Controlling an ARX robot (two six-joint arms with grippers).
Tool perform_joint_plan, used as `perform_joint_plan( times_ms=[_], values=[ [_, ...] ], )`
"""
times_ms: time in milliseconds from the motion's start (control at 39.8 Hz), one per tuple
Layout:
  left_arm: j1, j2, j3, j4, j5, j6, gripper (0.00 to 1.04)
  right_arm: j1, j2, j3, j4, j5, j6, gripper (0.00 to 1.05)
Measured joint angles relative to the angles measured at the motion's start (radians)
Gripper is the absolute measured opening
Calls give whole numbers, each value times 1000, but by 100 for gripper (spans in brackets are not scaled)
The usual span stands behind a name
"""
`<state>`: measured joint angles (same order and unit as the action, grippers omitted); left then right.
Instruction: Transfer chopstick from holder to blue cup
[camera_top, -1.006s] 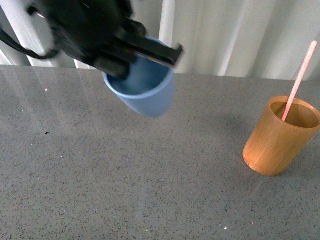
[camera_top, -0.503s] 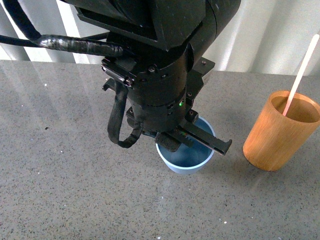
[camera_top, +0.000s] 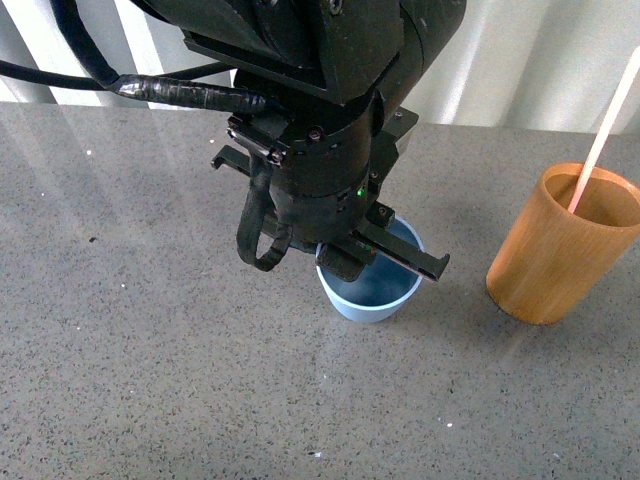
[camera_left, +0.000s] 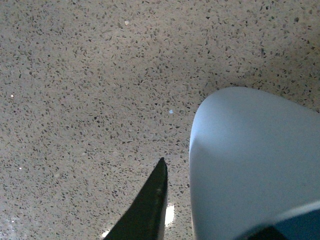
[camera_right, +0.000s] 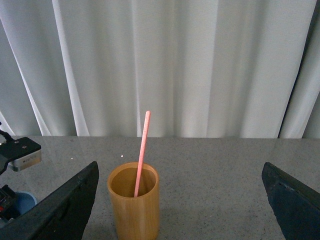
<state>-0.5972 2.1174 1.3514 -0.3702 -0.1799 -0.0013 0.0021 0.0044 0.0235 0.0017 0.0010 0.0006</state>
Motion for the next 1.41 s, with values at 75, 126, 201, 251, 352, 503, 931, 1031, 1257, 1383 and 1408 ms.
perform_joint_plan(
  times_ms=[75,126,201,251,352,503,931,1031,1257,1383,1408],
  values=[
    [4,0,0,2,0,0,28,0,0,0,0,0,0,95],
    [8,0,1,2,0,0,35,0,0,0,0,0,0,95],
    [13,0,3,3,-1,-1,44,0,0,0,0,0,0,95],
    [15,0,7,2,0,0,52,0,0,0,0,0,0,95],
    [16,0,18,3,0,0,69,0,0,0,0,0,0,95],
    [18,-1,20,3,1,-1,92,0,0,0,0,0,0,95],
    [71,-98,21,42,27,-36,98,0,0,0,0,0,0,95],
    [96,-140,-1,83,31,-42,98,0,0,0,0,0,0,95],
    [151,-324,-185,373,-110,-34,98,0,0,0,0,0,0,95],
    [190,-463,-363,681,-254,-19,98,0,0,0,0,0,0,95],
    [198,-491,-402,747,-278,-20,98,0,0,0,0,0,0,95]
  ],
)
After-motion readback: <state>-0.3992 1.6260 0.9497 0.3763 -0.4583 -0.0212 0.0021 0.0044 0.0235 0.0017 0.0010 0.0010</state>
